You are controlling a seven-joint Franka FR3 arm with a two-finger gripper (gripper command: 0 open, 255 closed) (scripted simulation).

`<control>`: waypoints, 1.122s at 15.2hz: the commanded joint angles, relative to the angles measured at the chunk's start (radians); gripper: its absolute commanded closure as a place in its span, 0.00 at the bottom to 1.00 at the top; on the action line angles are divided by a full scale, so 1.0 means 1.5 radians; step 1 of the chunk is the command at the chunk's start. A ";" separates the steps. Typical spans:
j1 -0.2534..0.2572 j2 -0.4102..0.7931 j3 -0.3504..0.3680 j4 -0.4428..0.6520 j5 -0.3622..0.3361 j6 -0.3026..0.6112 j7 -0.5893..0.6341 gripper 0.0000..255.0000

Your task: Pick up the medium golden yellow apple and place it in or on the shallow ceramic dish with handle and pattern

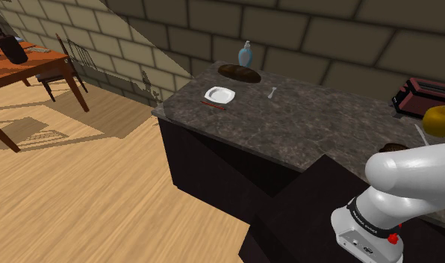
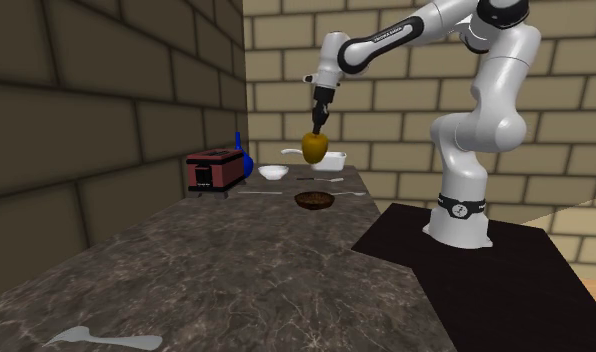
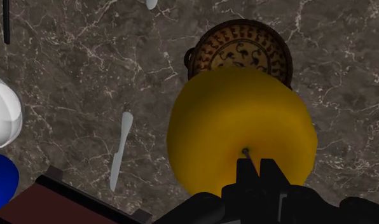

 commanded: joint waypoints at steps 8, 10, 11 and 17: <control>-0.001 0.030 -0.051 -0.025 0.002 0.062 -0.040 1.00; 0.001 0.039 -0.058 -0.037 0.003 0.083 -0.041 1.00; 0.002 0.043 -0.062 -0.042 0.003 0.093 -0.042 1.00; 0.011 0.077 -0.087 -0.074 0.012 0.155 -0.050 1.00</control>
